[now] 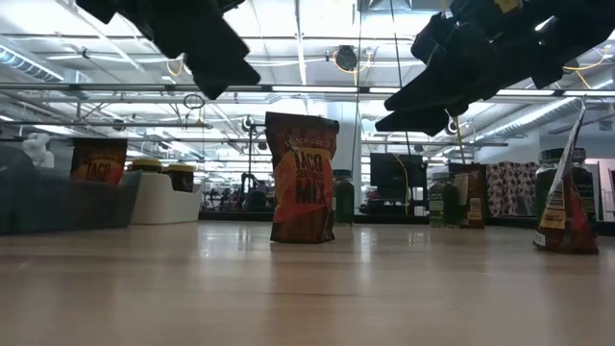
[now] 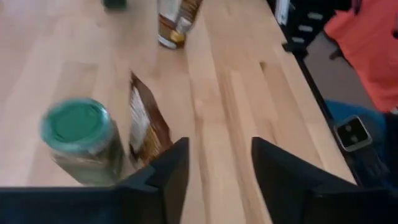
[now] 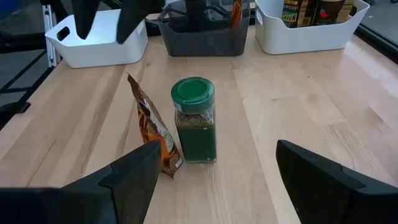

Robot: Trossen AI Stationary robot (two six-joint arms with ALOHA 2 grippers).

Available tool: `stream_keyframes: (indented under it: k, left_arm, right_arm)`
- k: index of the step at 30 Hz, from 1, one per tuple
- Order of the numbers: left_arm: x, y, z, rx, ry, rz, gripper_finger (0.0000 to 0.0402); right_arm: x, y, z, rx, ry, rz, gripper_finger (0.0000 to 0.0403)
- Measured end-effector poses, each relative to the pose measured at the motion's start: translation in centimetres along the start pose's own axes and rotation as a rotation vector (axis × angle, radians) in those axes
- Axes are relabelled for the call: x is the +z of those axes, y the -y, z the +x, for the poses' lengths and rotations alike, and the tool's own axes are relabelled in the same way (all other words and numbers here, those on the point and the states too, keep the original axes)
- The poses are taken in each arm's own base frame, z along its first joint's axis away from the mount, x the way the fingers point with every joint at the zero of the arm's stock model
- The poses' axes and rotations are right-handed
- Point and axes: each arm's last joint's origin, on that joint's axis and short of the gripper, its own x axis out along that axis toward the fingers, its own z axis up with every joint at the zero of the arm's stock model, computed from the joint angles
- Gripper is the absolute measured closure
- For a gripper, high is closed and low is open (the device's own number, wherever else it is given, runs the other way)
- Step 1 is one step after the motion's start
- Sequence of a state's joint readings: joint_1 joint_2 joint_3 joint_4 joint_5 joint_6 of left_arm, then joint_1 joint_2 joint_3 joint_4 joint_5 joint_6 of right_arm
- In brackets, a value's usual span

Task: Sort spices by type
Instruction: Put the bottom left orange seasoning pack into the black bin

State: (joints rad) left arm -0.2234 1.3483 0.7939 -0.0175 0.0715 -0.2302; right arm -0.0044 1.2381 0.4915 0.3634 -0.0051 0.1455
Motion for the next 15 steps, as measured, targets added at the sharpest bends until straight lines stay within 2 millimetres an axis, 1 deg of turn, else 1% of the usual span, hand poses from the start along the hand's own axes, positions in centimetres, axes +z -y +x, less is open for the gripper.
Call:
stream_keyframes:
  k: [4, 7, 11, 15]
  left_arm:
    - [0.6, 0.0, 0.0, 0.035, 0.070, 0.043, 0.0163]
    - [1.0, 0.0, 0.3, 0.080, 0.121, 0.091, 0.0140]
    - [0.7, -0.3, 1.7, 0.114, 0.131, 0.109, 0.0135]
    - [-0.2, -0.5, 3.5, 0.114, 0.091, 0.111, 0.0135]
  right_arm:
    - [0.0, 0.0, 0.0, 0.000, 0.000, -0.003, 0.0103]
    - [0.0, 0.0, 0.0, -0.001, 0.000, -0.003, 0.0103]
    - [0.0, 0.0, 0.0, -0.001, 0.000, -0.004, 0.0103]
    - [0.0, 0.0, 0.0, -0.001, -0.001, -0.004, 0.0103]
